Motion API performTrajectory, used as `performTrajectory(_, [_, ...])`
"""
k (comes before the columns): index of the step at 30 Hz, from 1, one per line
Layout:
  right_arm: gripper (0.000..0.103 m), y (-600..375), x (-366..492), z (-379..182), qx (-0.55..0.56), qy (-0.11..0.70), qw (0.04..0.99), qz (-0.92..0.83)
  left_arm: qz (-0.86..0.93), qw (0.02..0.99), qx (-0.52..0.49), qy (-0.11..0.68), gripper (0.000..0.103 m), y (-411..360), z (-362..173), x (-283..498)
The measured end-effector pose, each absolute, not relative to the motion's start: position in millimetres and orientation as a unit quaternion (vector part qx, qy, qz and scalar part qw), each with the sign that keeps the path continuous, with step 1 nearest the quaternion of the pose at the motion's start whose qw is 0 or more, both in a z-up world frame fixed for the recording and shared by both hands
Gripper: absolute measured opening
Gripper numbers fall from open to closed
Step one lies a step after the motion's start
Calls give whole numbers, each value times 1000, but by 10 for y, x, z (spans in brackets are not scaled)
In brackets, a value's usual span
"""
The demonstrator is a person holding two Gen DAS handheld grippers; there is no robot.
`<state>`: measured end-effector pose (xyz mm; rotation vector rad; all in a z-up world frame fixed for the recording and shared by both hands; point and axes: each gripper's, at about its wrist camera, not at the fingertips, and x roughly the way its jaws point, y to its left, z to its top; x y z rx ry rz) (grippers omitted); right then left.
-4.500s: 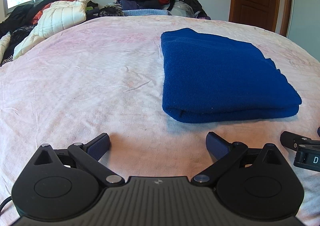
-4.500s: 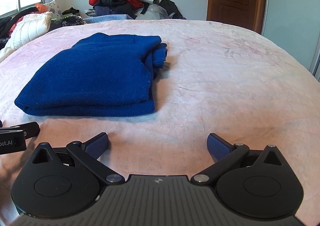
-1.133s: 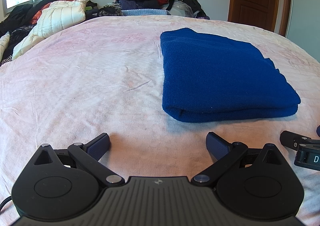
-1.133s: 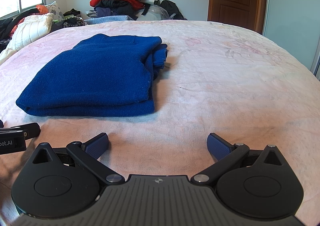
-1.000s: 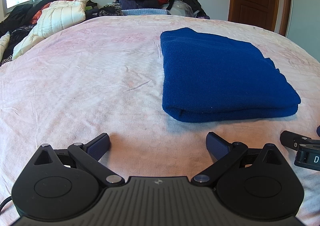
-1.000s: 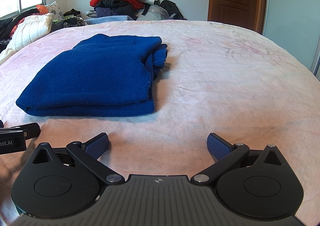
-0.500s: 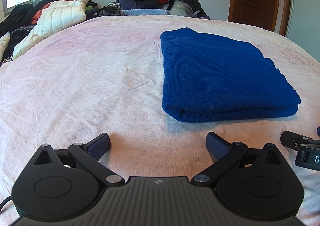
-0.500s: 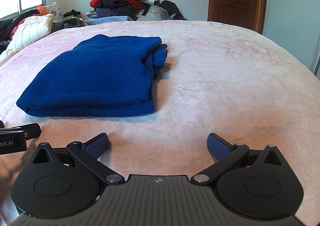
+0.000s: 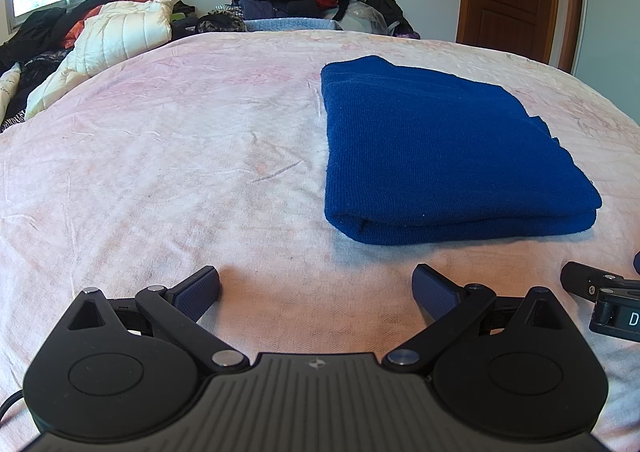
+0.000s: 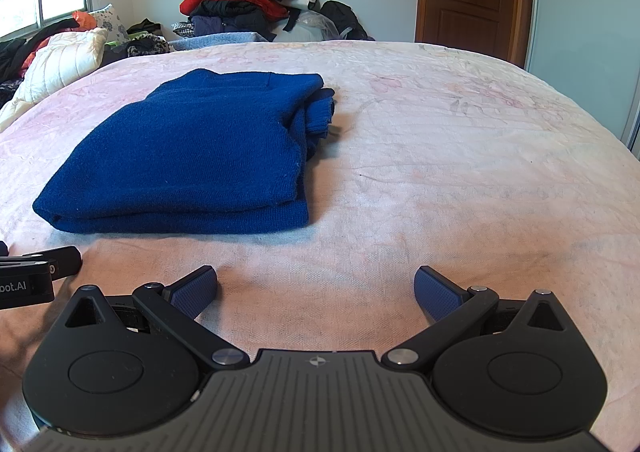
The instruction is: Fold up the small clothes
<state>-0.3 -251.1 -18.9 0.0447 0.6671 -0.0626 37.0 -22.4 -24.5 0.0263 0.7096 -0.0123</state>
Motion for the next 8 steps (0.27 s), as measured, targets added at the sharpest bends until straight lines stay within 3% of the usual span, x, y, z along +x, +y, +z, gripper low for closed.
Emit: performTrajectory(8, [103, -2511, -4, -190, 22, 327, 944, -31, -9, 938, 13, 346, 103, -222, -237, 366])
